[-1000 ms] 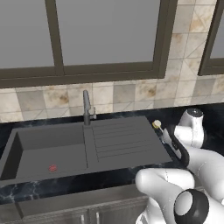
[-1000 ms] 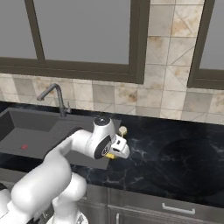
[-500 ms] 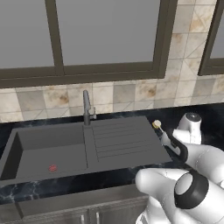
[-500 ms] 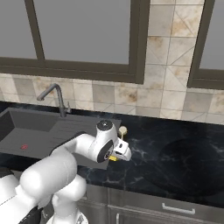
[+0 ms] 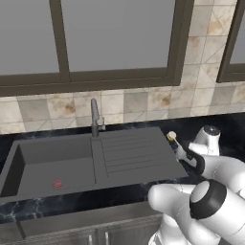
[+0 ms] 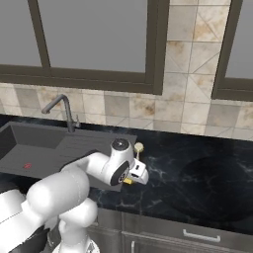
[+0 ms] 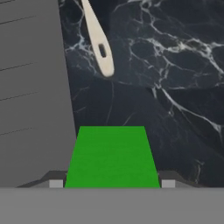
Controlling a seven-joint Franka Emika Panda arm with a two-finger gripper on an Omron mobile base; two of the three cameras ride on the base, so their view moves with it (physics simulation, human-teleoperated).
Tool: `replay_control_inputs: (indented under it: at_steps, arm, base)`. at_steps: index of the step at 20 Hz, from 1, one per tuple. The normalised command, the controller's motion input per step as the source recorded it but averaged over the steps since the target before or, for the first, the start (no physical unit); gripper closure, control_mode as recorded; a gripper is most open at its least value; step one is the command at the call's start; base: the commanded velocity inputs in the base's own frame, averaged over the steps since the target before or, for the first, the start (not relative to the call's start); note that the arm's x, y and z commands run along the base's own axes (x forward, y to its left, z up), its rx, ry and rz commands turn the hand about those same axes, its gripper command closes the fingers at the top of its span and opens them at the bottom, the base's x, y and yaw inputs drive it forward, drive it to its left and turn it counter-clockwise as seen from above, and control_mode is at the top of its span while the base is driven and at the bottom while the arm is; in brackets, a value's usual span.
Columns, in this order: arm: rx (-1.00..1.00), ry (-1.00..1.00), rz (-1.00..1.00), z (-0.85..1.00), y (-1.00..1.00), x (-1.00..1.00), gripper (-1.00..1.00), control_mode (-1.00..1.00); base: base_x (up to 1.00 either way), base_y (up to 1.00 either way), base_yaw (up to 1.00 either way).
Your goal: Locate and retrieve the dish brush and sponge from the cabinet. Place them next to the sink.
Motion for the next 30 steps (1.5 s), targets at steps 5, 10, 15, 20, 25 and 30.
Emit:
replay_control_inputs:
  at_steps: [5, 10, 15, 20, 25, 30]
  arm:
    - [0.02, 0.0, 0.01, -0.14, 0.0, 0.03, 1.0, -1.0]
    - [0.01, 0.0, 0.01, -0.1, 0.0, 0.04, 1.0, -1.0]
    - [0.02, -0.01, 0.01, -0.09, 0.0, 0.04, -1.0, -1.0]
    - [0.0, 0.0, 0.02, -0.03, 0.0, 0.01, -1.0, -1.0]
    - [0.0, 0.0, 0.02, 0.0, 0.0, 0.0, -1.0, -1.0]
    - [0.0, 0.0, 0.01, 0.0, 0.0, 0.0, -1.0, -1.0]
  base:
    - [0.0, 0.0, 0.0]
    - [0.0, 0.0, 0.0]
    - [0.0, 0.0, 0.0]
    - [0.0, 0.0, 0.0]
    - [0.0, 0.0, 0.0]
    - [0.0, 0.0, 0.0]
